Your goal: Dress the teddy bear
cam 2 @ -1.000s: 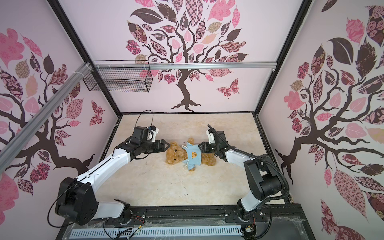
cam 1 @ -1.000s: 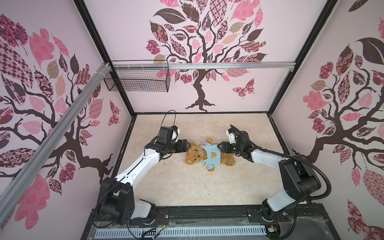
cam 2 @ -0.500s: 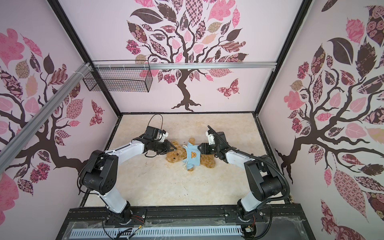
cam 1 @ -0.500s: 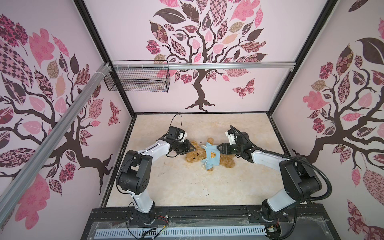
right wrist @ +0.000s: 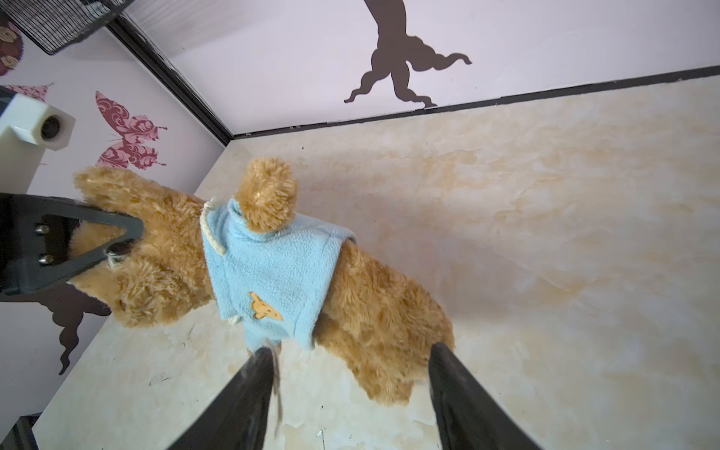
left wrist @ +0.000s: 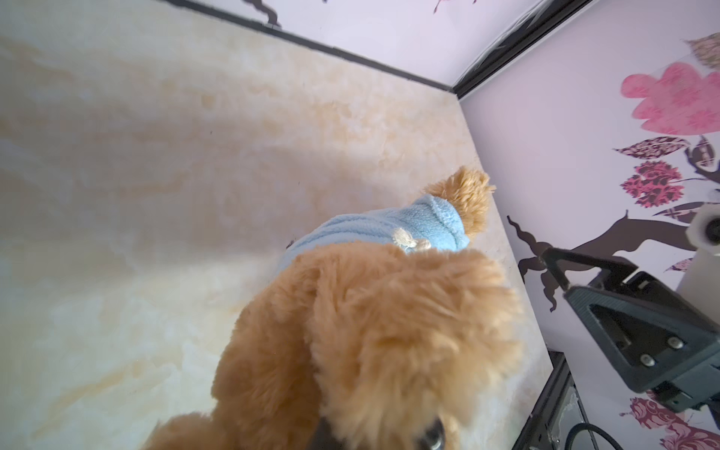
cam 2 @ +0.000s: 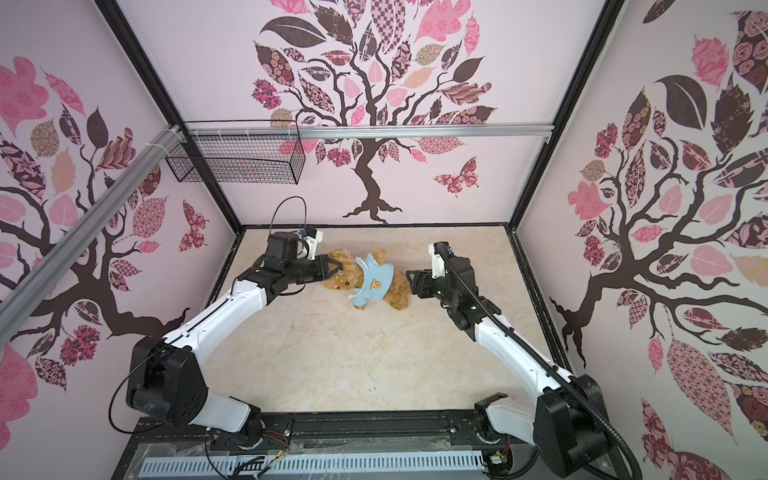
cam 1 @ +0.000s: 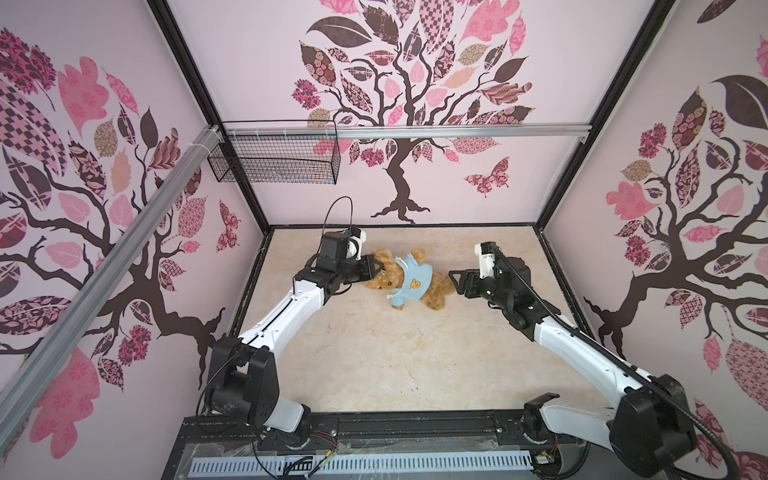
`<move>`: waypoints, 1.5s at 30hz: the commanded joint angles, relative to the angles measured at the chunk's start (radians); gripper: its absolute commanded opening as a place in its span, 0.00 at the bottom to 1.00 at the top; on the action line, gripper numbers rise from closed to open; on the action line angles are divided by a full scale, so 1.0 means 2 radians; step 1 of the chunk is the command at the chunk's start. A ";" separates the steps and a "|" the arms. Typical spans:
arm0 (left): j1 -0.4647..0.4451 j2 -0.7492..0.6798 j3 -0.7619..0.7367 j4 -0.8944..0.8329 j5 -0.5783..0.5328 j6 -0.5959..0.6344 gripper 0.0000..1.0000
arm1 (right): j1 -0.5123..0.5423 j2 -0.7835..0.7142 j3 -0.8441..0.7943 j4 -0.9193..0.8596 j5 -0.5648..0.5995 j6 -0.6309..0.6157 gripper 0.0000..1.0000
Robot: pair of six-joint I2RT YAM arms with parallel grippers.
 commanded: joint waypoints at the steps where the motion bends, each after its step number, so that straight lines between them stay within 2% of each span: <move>1: 0.000 0.020 0.049 -0.074 0.043 0.044 0.00 | 0.000 -0.012 0.005 -0.022 -0.009 -0.011 0.66; 6: 0.000 0.018 0.098 -0.219 0.081 0.114 0.00 | 0.000 -0.006 0.002 -0.002 -0.026 -0.010 0.67; 11: 0.000 0.034 0.119 -0.295 0.118 0.173 0.00 | 0.000 0.021 0.000 0.005 -0.054 0.011 0.65; 16: -0.001 0.122 0.201 -0.388 0.105 0.249 0.00 | 0.000 0.020 -0.033 0.004 -0.047 0.018 0.65; 19: -0.003 0.172 0.248 -0.407 0.099 0.266 0.00 | 0.007 0.031 -0.068 0.006 -0.056 0.036 0.62; 21: -0.003 0.200 0.267 -0.407 0.099 0.266 0.02 | 0.021 0.039 -0.096 0.013 -0.056 0.044 0.59; 26: -0.009 0.261 0.298 -0.381 0.112 0.244 0.14 | 0.077 0.070 -0.145 0.066 -0.039 0.064 0.50; 29: -0.012 0.287 0.319 -0.352 0.110 0.215 0.28 | 0.094 0.099 -0.147 0.080 -0.062 0.086 0.39; 33: -0.011 0.293 0.336 -0.295 0.088 0.169 0.46 | 0.148 0.107 -0.146 0.098 -0.061 0.104 0.35; 36: -0.008 0.285 0.346 -0.279 0.041 0.157 0.57 | 0.159 0.097 -0.142 0.088 -0.056 0.109 0.40; 39: 0.002 0.254 0.330 -0.260 -0.012 0.144 0.66 | 0.157 0.063 -0.135 0.043 0.008 0.072 0.48; 45: 0.010 0.104 0.181 -0.117 -0.163 0.106 0.76 | 0.140 0.001 -0.089 -0.032 0.146 -0.010 0.62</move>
